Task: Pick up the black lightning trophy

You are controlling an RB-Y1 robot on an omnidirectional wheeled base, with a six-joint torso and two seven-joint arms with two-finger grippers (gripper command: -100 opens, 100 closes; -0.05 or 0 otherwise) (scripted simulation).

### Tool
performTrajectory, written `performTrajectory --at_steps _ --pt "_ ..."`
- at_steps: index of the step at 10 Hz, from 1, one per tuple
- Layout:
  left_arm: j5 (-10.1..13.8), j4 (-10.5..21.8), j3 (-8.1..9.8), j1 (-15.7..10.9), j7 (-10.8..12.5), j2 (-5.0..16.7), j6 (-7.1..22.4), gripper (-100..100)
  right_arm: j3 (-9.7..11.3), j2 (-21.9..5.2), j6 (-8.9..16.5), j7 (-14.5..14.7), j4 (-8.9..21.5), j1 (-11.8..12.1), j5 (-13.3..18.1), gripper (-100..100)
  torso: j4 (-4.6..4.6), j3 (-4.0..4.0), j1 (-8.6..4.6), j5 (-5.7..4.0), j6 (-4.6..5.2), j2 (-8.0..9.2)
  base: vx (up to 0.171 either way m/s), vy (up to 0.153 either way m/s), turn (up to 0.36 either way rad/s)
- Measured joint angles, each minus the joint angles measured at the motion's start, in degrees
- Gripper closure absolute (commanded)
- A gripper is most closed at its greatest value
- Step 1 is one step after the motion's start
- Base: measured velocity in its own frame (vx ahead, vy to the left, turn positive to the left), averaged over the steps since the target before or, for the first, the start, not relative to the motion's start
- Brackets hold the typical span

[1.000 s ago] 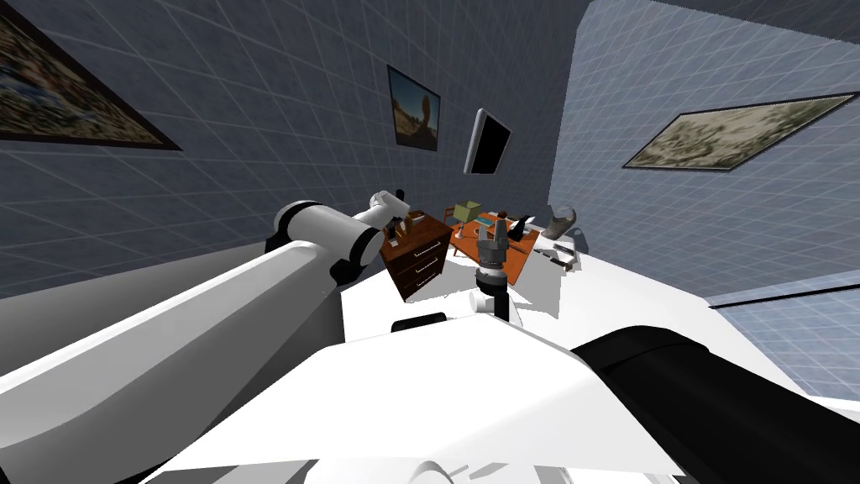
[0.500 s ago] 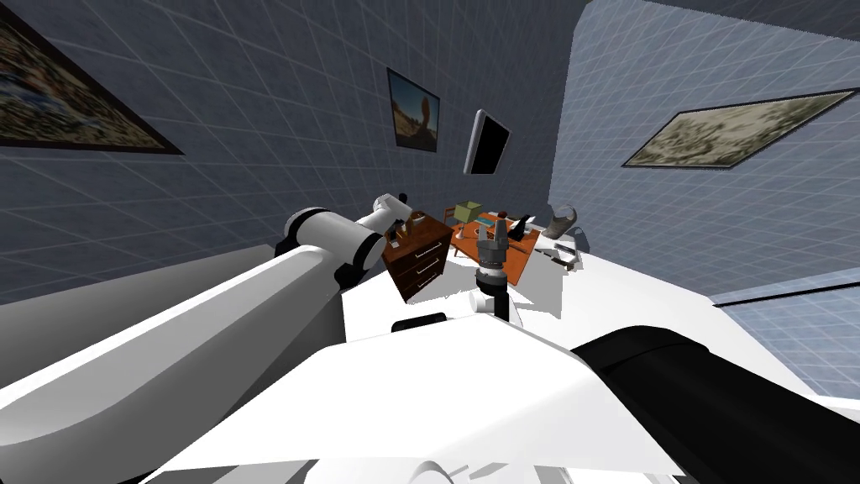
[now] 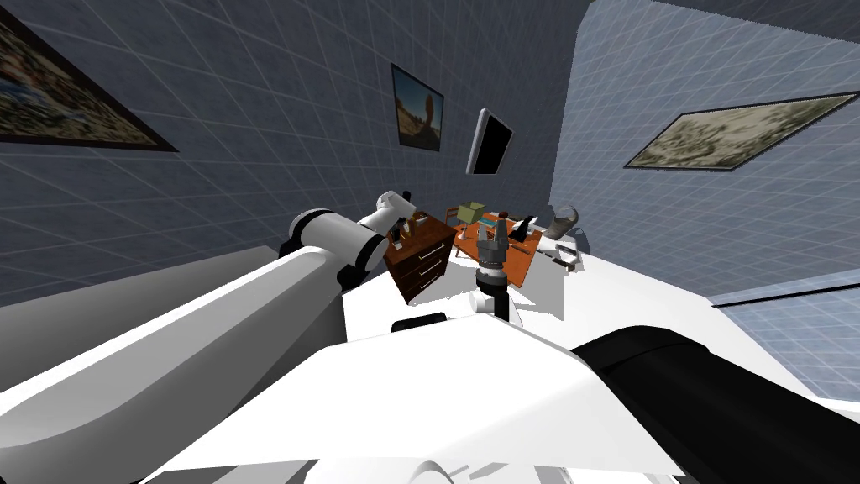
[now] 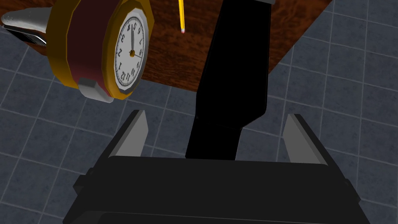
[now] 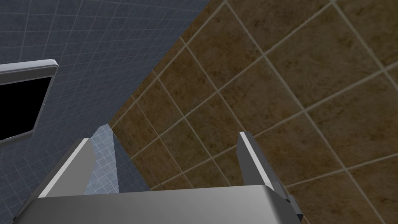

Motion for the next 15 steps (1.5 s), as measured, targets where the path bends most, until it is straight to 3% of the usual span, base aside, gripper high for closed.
performTrajectory --at_steps 4,6,7,9,10,11,12,13,14,15 --pt "0.09 2.75 0.09 -0.73 0.07 -0.05 -0.93 -100 0.0 0.0 0.0 0.0 0.0 0.0 0.0 0 0.03 0.06 -0.08 -0.03 0.01 0.09 0.018 0.013 -0.003" --pt "-0.01 8.72 0.22 -5.91 -0.18 -2.02 -2.5 -100 -0.01 -0.01 0.0 0.0 0.0 0.02 0.0 0 -0.09 -0.29 0.31 0.06 -0.01 -0.56 0.204 0.124 -0.014" --pt "-0.17 9.66 0.13 -6.36 -0.33 -2.53 -1.97 -100 -0.01 -0.01 0.0 0.0 0.0 0.02 0.0 0 -0.16 -0.37 0.37 0.09 -0.04 -0.62 0.07 0.073 0.007" --pt "-0.82 6.55 -0.41 -4.39 -0.78 -3.29 1.38 -100 -0.01 -0.01 0.0 0.0 0.0 0.01 0.0 0 -0.09 -0.22 0.33 0.07 -0.03 -0.38 0.113 0.098 0.01" --pt "-0.75 8.51 -0.29 -6.15 -0.76 -4.0 0.95 -100 -0.01 -0.01 0.0 0.0 0.0 0.01 0.0 0 -0.09 -0.22 0.27 0.07 -0.02 -0.38 0.056 0.044 -0.003" --pt "-0.78 9.01 -0.31 -6.19 -0.8 -4.07 0.78 -100 0.0 0.0 0.0 0.0 0.0 0.01 0.0 0 -0.07 -0.14 0.15 0.04 -0.02 -0.22 0.015 0.015 0.001" --pt "-0.79 9.0 -0.32 -6.13 -0.83 -4.06 0.86 0 0.0 0.0 0.0 0.0 0.0 0.0 0.0 0 -0.03 -0.05 0.03 0.01 -0.01 -0.07 0.005 0.004 0.001" --pt "-0.79 9.0 -0.32 -6.14 -0.83 -4.05 0.85 -100 0.0 0.0 0.0 0.0 0.0 0.0 0.0 0 0.0 0.0 -0.04 -0.01 0.0 0.01 -0.013 -0.054 -0.022" --pt "-1.09 7.86 0.19 -5.24 -1.63 -3.07 1.02 -100 0.01 0.01 0.0 0.0 0.0 0.0 0.0 0 0.01 0.04 -0.22 -0.04 0.0 0.08 -0.024 -0.107 -0.028" --pt "-1.46 8.75 1.11 -4.83 -2.84 -1.77 -0.2 -100 0.01 0.01 0.0 0.0 0.0 -0.01 0.0 0 0.0 0.05 -0.4 -0.08 0.01 0.12 -0.034 -0.15 -0.025"
